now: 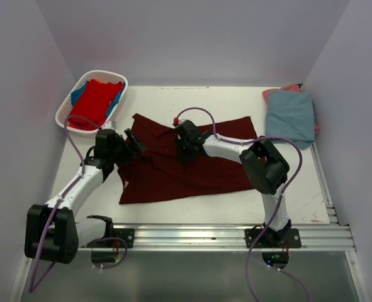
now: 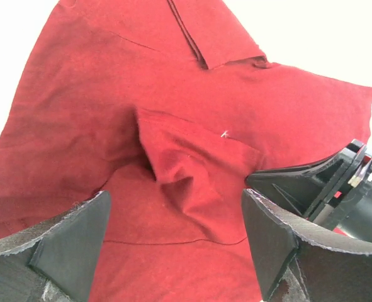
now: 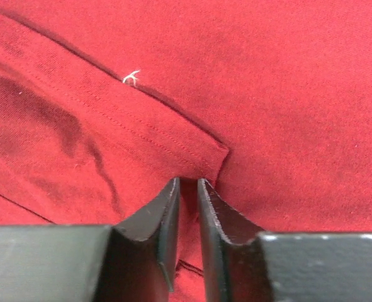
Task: Fold and stack the t-shirts
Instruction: Fold the flattened tshirt in 1/3 of the way
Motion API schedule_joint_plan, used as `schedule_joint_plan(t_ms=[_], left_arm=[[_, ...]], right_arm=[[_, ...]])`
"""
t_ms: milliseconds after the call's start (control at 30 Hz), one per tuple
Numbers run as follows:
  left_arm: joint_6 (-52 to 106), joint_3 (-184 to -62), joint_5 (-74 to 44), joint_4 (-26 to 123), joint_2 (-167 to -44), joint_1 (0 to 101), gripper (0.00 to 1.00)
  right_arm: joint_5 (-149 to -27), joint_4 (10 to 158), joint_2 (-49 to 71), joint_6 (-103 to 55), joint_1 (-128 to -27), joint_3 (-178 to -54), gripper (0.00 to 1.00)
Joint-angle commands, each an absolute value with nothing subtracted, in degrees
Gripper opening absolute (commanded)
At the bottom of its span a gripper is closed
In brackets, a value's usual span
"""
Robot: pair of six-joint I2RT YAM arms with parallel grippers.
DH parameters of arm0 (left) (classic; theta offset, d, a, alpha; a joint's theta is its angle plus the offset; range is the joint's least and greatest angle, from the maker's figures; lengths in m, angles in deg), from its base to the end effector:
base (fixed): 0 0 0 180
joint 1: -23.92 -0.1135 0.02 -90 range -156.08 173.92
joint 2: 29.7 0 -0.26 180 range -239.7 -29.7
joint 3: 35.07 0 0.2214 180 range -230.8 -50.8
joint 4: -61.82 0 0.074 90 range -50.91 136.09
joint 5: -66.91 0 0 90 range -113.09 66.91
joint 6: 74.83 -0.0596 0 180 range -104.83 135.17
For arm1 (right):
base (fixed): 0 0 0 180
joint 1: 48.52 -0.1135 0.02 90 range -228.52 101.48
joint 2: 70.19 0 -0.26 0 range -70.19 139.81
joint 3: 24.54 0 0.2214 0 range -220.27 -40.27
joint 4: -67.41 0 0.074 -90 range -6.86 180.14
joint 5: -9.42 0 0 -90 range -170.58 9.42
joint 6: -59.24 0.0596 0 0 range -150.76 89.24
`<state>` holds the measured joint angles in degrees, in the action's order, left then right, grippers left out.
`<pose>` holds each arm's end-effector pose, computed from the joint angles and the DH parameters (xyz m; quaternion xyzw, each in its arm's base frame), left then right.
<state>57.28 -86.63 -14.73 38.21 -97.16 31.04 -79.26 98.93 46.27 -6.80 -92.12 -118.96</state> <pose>0.2330 -0.0378 0.2084 -0.2415 0.8697 -0.2371 0.3592 0.3054 0.2889 0.1557 -0.1584 0.9365 0.1647 0.2659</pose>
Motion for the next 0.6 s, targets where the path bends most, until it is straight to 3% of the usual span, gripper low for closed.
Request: schedule_joint_plan(t_ms=[0, 233, 333, 467, 500, 567], left_arm=[[55.1, -87.6, -19.5, 33.9, -95.0, 32.5, 0.88], [52.9, -86.0, -20.6, 32.8, -93.4, 32.8, 0.84], [51.9, -84.7, -19.0, 33.0, -94.4, 33.0, 0.75], [52.3, -82.3, -18.3, 34.5, -95.0, 33.4, 0.53], [52.3, -82.0, -18.0, 34.3, -94.9, 33.6, 0.49], [52.3, -81.8, -18.4, 33.8, -93.7, 33.9, 0.4]], right_arm=[[-79.0, 99.5, 42.8, -7.6, -92.1, -117.9, 0.24], [-79.4, 94.9, 31.4, -8.3, -92.2, -112.8, 0.31], [-78.0, 96.8, 29.7, -9.6, -92.2, -113.2, 0.31], [-77.1, 99.6, 31.8, -9.9, -92.3, -114.9, 0.19], [-77.8, 99.7, 32.1, -9.8, -92.3, -114.9, 0.08], [-83.1, 98.4, 31.9, -8.9, -92.3, -114.1, 0.0]])
